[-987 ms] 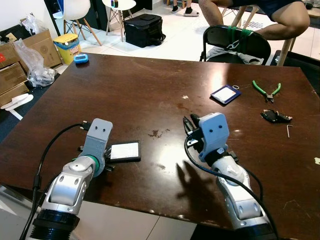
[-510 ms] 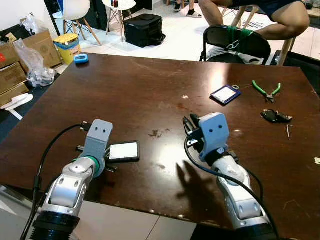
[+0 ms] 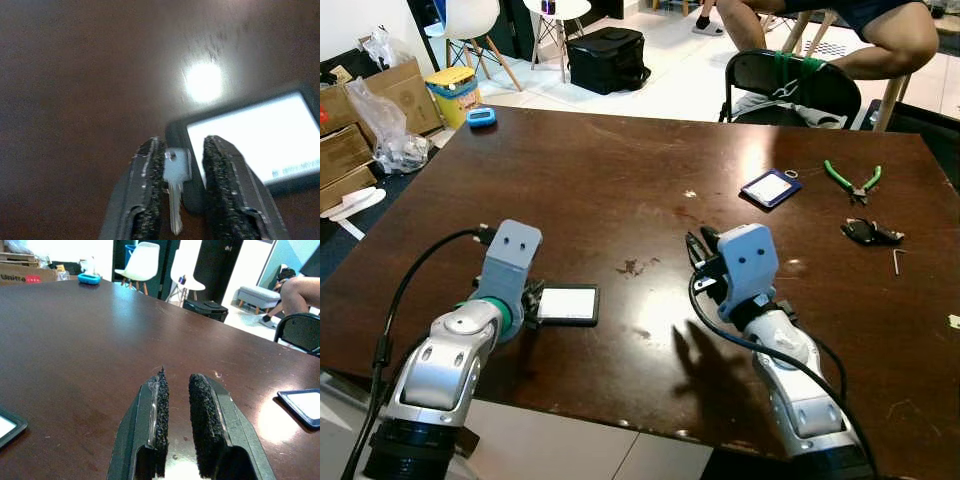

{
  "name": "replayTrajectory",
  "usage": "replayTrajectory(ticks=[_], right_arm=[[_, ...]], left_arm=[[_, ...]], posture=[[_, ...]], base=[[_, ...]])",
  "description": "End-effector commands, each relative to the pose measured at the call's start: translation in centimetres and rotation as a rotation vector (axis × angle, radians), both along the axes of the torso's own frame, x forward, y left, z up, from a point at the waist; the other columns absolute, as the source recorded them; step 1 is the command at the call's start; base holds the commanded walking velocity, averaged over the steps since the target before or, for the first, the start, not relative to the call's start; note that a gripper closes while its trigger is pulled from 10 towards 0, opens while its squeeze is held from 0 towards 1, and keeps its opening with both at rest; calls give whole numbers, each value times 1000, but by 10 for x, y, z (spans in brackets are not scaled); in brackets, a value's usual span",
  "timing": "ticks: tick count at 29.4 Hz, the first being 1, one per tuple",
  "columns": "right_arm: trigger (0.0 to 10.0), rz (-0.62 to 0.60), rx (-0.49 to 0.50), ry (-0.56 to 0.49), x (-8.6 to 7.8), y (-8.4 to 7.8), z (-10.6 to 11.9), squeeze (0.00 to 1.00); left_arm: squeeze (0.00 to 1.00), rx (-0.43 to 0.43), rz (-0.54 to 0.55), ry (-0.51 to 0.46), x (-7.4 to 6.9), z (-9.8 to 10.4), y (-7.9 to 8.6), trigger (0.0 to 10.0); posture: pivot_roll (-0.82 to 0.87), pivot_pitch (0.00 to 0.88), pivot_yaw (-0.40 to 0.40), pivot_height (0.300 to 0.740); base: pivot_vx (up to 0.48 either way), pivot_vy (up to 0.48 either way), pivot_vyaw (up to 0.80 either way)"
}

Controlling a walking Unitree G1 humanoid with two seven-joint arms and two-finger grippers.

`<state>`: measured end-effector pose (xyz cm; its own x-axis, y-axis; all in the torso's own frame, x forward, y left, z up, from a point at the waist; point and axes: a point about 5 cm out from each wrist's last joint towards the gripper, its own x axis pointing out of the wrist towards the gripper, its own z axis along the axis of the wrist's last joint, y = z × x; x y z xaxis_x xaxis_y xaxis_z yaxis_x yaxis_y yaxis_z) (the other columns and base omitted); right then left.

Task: Hang keys on a hook

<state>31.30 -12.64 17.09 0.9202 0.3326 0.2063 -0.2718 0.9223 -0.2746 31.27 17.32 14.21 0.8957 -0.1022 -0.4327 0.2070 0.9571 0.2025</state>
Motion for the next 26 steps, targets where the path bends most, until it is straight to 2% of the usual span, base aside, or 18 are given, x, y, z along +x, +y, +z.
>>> replayTrajectory(ticks=[1,11,12,18,19,20,21,26], right_arm=[[10000,5,3,5,-2,1,-2,0],[10000,10,3,5,-1,2,-2,0],[10000,9,2,6,-1,1,-2,0],[10000,6,2,7,-2,0,-2,0],[10000,5,2,8,-2,0,-2,0],[10000,5,2,8,-2,0,-2,0],[10000,5,2,8,-2,0,-3,0],[10000,3,3,8,-2,0,-3,0]], left_arm=[[1000,9,11,84,-9,-18,8,10000],[1000,32,63,115,-9,-29,16,10000],[0,29,69,133,-9,-31,18,10000],[0,21,74,172,-10,-34,19,10000],[0,19,72,189,-12,-36,19,3804],[0,19,72,189,-12,-36,19,3804],[0,18,66,205,-13,-38,19,0],[0,17,42,234,-17,-46,16,0]], posture=[[-119,75,141,740],[-118,76,139,740],[-122,82,139,740],[-122,83,139,740],[-122,86,140,740],[-122,86,140,740],[-122,87,142,740],[-122,87,142,740]], base=[[0,0,0],[0,0,0],[0,0,0],[0,0,0],[0,0,0],[0,0,0],[0,0,0],[0,0,0]])
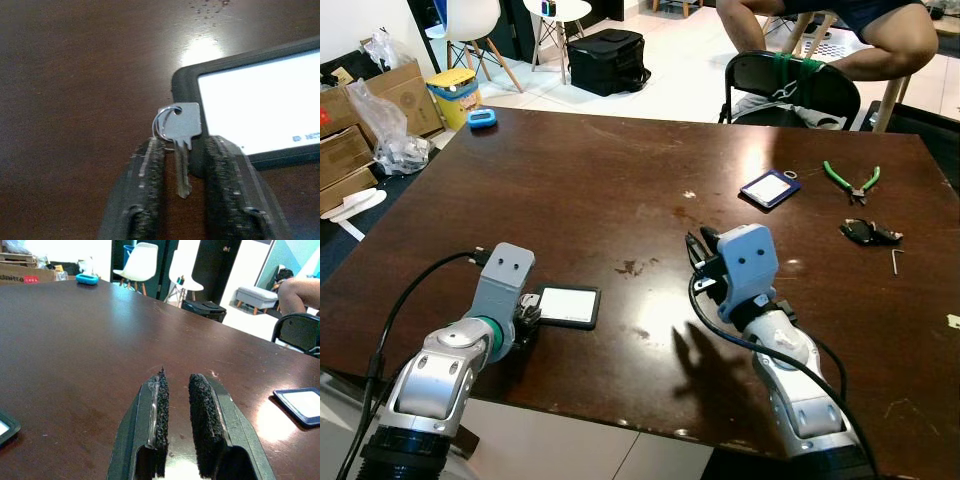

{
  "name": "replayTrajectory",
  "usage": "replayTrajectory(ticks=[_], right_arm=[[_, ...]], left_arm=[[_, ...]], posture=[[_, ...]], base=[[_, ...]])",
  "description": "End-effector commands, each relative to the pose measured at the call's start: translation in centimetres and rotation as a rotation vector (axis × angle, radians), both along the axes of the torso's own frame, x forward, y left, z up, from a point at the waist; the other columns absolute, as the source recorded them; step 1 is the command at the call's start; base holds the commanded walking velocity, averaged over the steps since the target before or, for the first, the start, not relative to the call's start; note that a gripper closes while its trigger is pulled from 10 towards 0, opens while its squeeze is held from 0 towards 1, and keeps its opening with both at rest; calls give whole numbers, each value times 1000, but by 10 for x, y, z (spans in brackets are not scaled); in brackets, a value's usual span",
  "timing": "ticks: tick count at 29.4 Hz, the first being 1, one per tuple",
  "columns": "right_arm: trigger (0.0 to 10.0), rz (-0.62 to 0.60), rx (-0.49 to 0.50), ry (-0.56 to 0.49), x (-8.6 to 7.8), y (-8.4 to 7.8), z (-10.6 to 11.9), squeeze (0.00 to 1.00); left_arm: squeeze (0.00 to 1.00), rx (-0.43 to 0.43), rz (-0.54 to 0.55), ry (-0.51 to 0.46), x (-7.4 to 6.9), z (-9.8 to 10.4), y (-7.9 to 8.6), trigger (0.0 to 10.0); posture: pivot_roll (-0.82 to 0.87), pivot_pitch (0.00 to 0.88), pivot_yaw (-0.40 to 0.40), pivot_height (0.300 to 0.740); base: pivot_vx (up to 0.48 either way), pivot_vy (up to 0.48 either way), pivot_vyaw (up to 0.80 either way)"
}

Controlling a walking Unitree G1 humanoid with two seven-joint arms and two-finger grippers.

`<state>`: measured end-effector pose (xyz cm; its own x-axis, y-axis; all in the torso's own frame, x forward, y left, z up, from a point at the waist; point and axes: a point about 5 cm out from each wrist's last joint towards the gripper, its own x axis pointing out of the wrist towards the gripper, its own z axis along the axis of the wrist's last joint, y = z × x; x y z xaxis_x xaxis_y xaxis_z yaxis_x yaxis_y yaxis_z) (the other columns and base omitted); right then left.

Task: Hang keys on a hook

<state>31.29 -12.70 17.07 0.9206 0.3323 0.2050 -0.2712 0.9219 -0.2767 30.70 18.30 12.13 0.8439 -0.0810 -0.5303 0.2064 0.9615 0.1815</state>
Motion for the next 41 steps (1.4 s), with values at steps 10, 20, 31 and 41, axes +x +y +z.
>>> replayTrajectory(ticks=[10,20,31,41], right_arm=[[10000,0,8,8,-2,1,-2,0],[10000,-1,9,8,-3,1,-3,0],[10000,4,8,12,-4,2,-4,0],[10000,7,8,15,-4,3,-5,0]], left_arm=[[0,14,9,132,-12,-28,7,0],[0,-93,24,7,-7,-2,3,0],[0,-214,74,-220,1,43,1,0],[0,-97,19,-415,-2,72,-11,10000]], posture=[[-121,91,146,740],[-116,93,148,740],[-113,98,146,740],[-111,100,146,740]], base=[[0,0,0],[0,0,0],[0,0,0],[0,0,0]])
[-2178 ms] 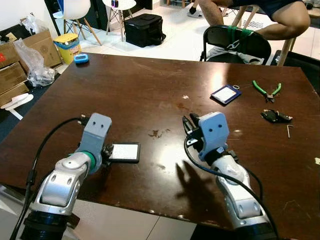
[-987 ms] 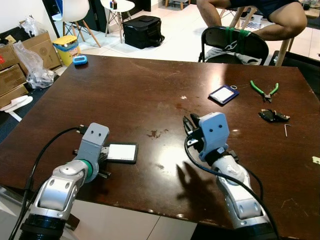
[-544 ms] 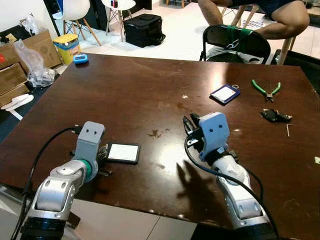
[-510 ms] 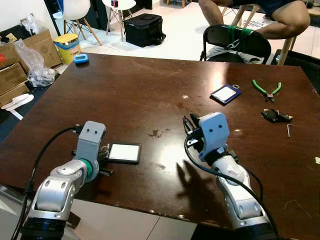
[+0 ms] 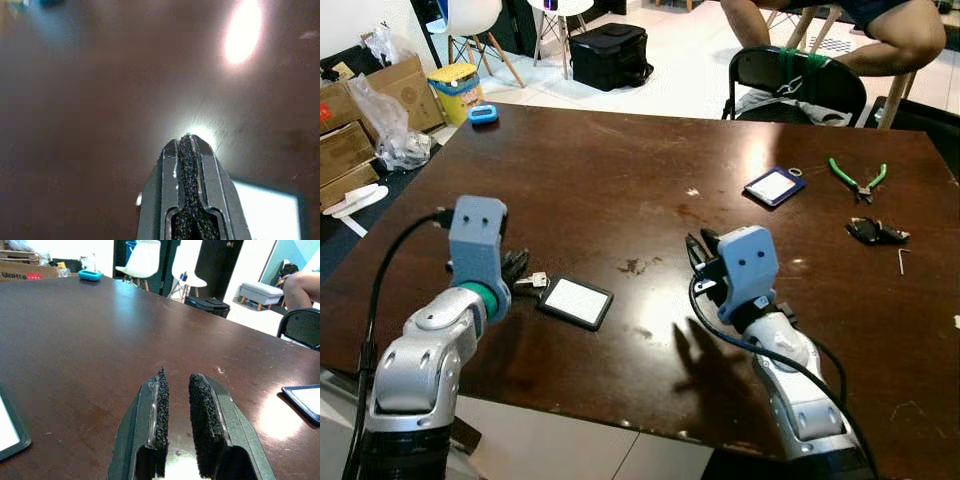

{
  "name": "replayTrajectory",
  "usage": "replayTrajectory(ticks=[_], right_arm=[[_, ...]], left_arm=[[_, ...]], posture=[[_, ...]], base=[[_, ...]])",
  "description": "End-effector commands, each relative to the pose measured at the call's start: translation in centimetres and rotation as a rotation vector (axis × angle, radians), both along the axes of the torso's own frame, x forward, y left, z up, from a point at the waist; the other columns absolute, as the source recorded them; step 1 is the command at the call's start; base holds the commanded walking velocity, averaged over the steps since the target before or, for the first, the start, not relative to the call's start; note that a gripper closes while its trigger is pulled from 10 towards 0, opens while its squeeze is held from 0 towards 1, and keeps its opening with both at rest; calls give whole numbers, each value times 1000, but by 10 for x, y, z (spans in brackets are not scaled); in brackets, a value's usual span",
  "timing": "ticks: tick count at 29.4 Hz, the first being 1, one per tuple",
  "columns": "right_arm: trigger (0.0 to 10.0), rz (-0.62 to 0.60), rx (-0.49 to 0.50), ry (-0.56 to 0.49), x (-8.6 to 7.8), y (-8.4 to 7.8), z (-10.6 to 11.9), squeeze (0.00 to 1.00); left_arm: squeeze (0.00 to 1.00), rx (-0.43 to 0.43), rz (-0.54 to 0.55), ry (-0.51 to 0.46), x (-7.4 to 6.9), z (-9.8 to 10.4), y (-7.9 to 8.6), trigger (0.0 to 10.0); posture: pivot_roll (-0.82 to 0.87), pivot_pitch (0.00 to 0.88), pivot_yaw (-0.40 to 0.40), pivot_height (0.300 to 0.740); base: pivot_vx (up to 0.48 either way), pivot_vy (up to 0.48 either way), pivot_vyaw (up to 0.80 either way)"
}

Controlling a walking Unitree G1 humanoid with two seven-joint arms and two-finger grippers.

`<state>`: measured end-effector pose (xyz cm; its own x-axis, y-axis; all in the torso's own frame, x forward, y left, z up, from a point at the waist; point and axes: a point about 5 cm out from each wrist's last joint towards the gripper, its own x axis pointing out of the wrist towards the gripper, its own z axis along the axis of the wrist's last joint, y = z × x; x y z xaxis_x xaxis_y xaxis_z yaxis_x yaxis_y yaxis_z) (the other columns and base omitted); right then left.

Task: Hang keys on a hook

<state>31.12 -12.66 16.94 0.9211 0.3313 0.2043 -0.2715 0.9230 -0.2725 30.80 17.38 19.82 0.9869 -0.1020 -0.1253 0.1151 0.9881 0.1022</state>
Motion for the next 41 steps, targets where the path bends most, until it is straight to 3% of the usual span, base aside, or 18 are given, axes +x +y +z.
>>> replayTrajectory(ticks=[1,3,4,8,11,17,27,28,29,30,33,34,39,40,41], right_arm=[[10000,7,4,13,-3,2,-3,0],[10000,8,4,14,-3,2,-3,0],[10000,8,4,14,-3,3,-3,0],[10000,8,4,14,-2,3,-3,0],[10000,6,3,13,-2,2,-3,0],[10000,6,1,12,-2,2,-3,0],[10000,11,1,8,-1,3,-2,0],[10000,12,0,8,0,3,-2,0],[10000,12,0,8,0,3,-2,0],[10000,12,-1,8,0,3,-2,0],[10000,12,-1,8,0,3,-2,0],[10000,11,-1,8,0,3,-2,0],[10000,11,-2,8,0,2,-2,0],[10000,10,-2,9,0,2,-2,0],[10000,10,-2,9,0,2,-2,0]], left_arm=[[0,54,-1,5,-3,-5,-1,10000],[0,97,-14,29,-3,-11,-5,10000],[1000,132,-17,62,-3,-19,-7,10000],[1000,153,-9,120,-2,-32,-8,10000],[1000,170,63,183,5,-49,-1,10000],[1000,165,121,209,11,-53,3,10000],[1000,131,105,257,10,-59,-7,10000],[671,83,79,305,7,-62,-14,10000],[671,83,79,305,7,-62,-14,10000],[0,28,89,371,5,-67,-19,10000],[0,28,89,371,5,-67,-19,10000],[0,-22,128,433,3,-74,-19,4431],[0,-61,170,478,3,-79,-16,4902],[0,-104,217,504,4,-81,-12,6667],[0,-104,217,504,4,-81,-12,6667]], posture=[[-111,100,146,740],[-110,101,146,740],[-111,102,146,740],[-113,101,147,740],[-116,99,147,740],[-119,93,144,740],[-118,89,141,740],[-118,89,141,740],[-118,89,141,740],[-117,84,141,740],[-117,84,141,740],[-117,84,141,740],[-118,86,141,740],[-115,88,141,740],[-115,88,141,740]], base=[[0,0,0],[0,0,0],[0,0,0],[0,0,0],[0,0,0],[0,0,0],[0,0,0],[0,0,0],[0,0,0],[0,0,0],[0,0,0],[0,0,0],[0,0,0],[0,0,0],[0,0,0]])
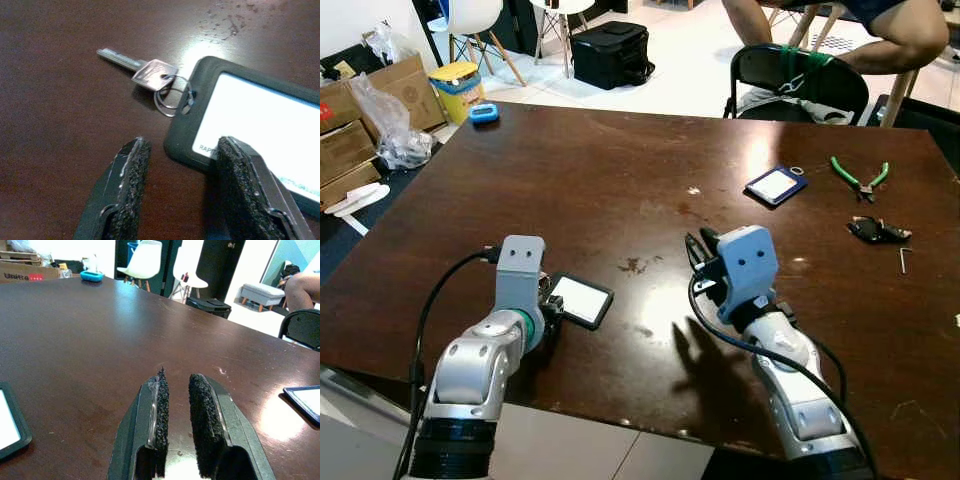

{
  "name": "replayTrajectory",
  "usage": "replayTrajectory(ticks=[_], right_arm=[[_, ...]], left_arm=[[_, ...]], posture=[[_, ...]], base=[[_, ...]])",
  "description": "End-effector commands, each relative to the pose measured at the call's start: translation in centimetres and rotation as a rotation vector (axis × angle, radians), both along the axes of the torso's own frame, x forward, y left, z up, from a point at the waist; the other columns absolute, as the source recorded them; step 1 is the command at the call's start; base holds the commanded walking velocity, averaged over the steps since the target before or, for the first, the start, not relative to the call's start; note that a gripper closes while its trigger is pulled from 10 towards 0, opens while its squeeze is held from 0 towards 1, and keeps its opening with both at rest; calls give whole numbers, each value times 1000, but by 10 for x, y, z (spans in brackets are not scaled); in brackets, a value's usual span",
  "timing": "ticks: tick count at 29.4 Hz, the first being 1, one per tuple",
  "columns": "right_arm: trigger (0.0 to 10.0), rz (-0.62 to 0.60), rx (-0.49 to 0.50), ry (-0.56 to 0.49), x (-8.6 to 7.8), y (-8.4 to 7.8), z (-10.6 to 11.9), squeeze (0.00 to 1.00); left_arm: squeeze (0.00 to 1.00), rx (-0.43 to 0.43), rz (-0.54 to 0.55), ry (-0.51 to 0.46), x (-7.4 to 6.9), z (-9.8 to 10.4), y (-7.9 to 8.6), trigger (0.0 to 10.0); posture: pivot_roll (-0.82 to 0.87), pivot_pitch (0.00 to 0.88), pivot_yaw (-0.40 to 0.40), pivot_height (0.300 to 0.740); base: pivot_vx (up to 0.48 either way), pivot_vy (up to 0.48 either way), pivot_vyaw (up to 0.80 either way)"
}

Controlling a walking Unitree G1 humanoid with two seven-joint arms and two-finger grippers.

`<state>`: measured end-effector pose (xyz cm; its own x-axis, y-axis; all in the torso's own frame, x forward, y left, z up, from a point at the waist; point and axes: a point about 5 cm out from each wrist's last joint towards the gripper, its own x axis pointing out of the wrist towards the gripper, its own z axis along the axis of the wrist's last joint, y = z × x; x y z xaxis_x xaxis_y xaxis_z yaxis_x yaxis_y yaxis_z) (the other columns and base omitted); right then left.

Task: Hang keys on a hook

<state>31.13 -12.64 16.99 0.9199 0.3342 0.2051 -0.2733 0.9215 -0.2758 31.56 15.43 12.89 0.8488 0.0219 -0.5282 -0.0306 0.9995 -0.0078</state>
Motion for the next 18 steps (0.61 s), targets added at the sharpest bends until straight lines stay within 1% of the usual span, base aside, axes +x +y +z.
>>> replayTrajectory(ticks=[1,2,3,4,5,6,7,8,10,11,13,14,15,16,18], right_arm=[[10000,8,1,11,0,2,-3,0],[10000,8,1,12,0,3,-3,0],[10000,10,2,13,0,3,-3,0],[10000,10,2,13,0,3,-3,0],[10000,11,2,14,0,4,-4,0],[10000,11,2,14,0,4,-4,0],[10000,12,2,14,0,4,-3,0],[10000,10,1,14,0,3,-4,0],[10000,10,1,14,0,3,-4,0],[10000,9,0,14,0,2,-4,0],[10000,9,0,14,0,2,-4,0],[10000,7,0,15,0,2,-4,0],[10000,7,0,15,0,2,-4,0],[10000,6,0,17,0,2,-4,0],[10000,6,0,17,0,2,-4,0]], left_arm=[[0,-9,51,71,-4,-12,8,6667],[0,-10,69,59,-1,-10,10,6980],[0,51,50,8,4,-5,12,9529],[0,51,50,8,4,-5,12,9529],[0,106,15,-47,8,0,11,10000],[0,106,15,-47,8,0,11,10000],[0,163,-40,-100,13,6,8,10000],[0,182,-91,-130,17,13,4,10000],[0,182,-91,-130,17,13,4,10000],[0,185,-123,-146,19,18,0,10000],[0,185,-123,-146,19,18,0,10000],[0,192,-163,-165,21,24,-5,10000],[0,192,-163,-165,21,24,-5,10000],[0,227,-209,-187,23,28,-12,10000],[0,227,-209,-187,23,28,-12,10000]], posture=[[-115,88,141,740],[-113,90,141,740],[-112,92,139,740],[-112,92,139,740],[-112,92,139,740],[-112,92,139,740],[-116,93,138,740],[-118,95,140,740],[-118,95,140,740],[-118,95,140,740],[-118,95,140,740],[-119,95,140,740],[-119,95,140,740],[-117,97,140,740],[-117,97,140,740]], base=[[0,0,0],[0,0,0],[0,0,0],[0,0,0],[0,0,0],[0,0,0],[0,0,0],[0,0,0],[0,0,0],[0,0,0],[0,0,0],[0,0,0],[0,0,0],[0,0,0],[0,0,0]])
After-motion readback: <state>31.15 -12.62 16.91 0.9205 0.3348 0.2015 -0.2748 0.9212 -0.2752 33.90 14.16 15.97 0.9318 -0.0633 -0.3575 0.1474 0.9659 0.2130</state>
